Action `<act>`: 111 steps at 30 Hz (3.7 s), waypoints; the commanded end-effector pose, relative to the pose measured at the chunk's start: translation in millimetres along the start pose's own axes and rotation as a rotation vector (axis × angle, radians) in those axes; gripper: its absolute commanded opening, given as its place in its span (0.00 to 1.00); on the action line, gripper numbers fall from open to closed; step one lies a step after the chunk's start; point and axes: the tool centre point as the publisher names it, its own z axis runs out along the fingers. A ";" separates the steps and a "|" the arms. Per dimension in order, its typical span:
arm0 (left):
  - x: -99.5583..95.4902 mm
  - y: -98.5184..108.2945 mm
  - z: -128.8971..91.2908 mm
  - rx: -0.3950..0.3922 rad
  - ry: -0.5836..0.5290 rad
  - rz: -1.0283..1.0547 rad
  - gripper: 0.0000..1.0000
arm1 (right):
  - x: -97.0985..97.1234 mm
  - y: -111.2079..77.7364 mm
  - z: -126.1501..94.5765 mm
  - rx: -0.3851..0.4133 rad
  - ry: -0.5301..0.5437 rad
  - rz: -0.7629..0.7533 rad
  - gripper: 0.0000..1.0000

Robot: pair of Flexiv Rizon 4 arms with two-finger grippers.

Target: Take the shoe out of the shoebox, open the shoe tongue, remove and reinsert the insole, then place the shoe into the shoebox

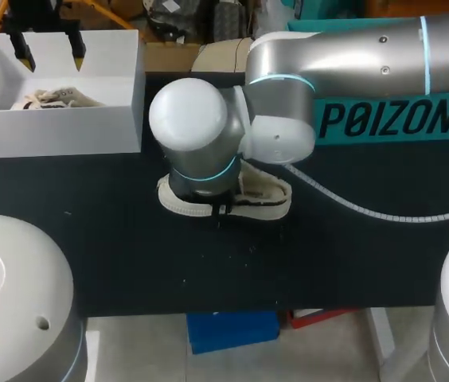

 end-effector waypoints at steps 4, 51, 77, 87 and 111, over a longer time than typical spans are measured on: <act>0.7 0.4 -0.3 -0.001 -0.003 -0.002 1.00 | -0.5 -4.0 6.7 -0.038 -0.009 0.002 1.00; 0.7 0.4 -0.3 -0.001 -0.003 -0.002 1.00 | -46.5 -85.7 -61.9 -0.660 0.036 -0.117 1.00; 0.7 0.4 -0.3 -0.001 -0.003 -0.002 1.00 | -42.7 -101.5 -56.8 -0.670 0.155 -0.056 1.00; 0.7 0.4 -0.3 -0.001 -0.003 -0.002 1.00 | -55.0 -111.2 -56.6 -0.717 0.184 0.019 1.00; 0.7 0.4 -0.3 -0.001 -0.003 -0.002 1.00 | -33.9 -91.9 25.0 -0.885 0.234 0.225 1.00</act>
